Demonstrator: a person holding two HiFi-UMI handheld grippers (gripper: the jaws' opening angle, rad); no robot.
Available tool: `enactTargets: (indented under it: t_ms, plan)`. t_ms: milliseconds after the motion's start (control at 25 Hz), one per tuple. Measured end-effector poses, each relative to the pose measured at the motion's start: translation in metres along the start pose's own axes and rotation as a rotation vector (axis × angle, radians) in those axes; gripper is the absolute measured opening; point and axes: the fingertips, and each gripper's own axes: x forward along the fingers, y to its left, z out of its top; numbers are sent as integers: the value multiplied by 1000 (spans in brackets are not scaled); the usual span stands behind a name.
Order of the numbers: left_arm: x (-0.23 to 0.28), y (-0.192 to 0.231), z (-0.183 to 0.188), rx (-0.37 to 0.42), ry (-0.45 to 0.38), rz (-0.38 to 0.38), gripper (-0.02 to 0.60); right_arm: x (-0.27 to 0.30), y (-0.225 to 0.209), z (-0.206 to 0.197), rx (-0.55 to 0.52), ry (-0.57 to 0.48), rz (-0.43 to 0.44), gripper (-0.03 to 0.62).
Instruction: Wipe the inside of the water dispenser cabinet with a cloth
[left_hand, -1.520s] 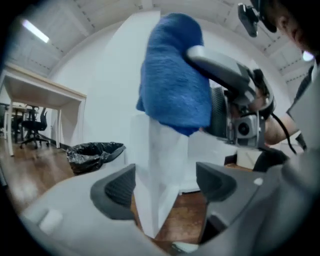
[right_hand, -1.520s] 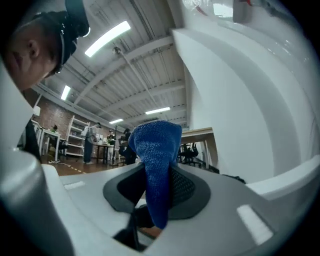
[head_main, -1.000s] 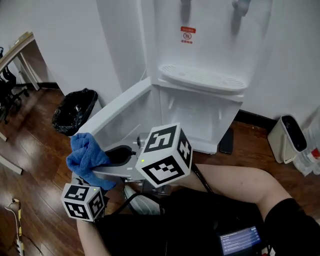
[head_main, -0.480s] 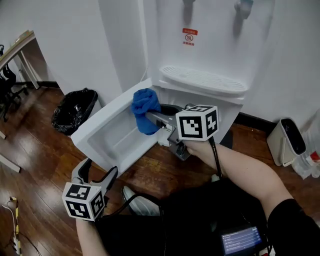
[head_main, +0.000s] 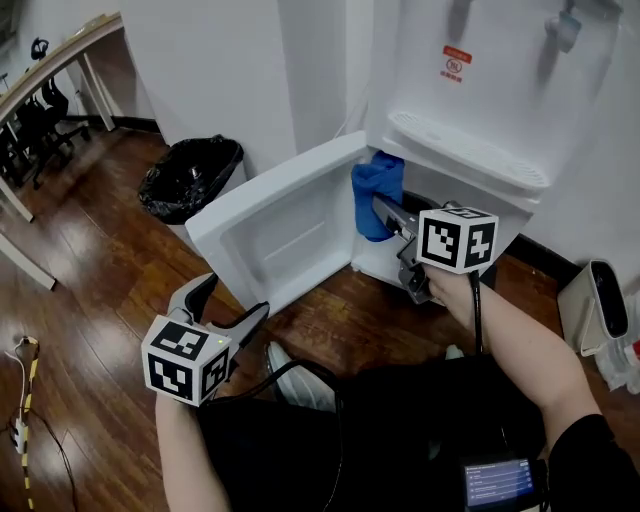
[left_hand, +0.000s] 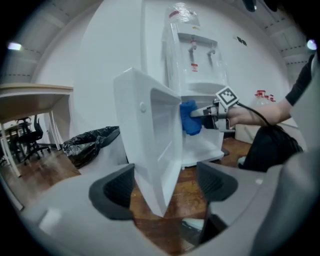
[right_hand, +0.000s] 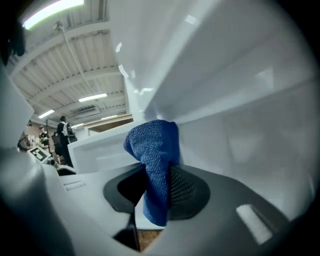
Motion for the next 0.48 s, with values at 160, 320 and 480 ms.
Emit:
enactTargets:
  t_ms: [160,320,480]
  plan:
    - [-4,0,1,-1,-12,-45,391,23,113,-13,-36,28,285,103]
    - [-6,0,1,4,-60,-87,391,37,213,-28,-99,54,476,103]
    - [-9,0,-1,-6,-119,-112,424,39,242,-35,-198,0,481,103]
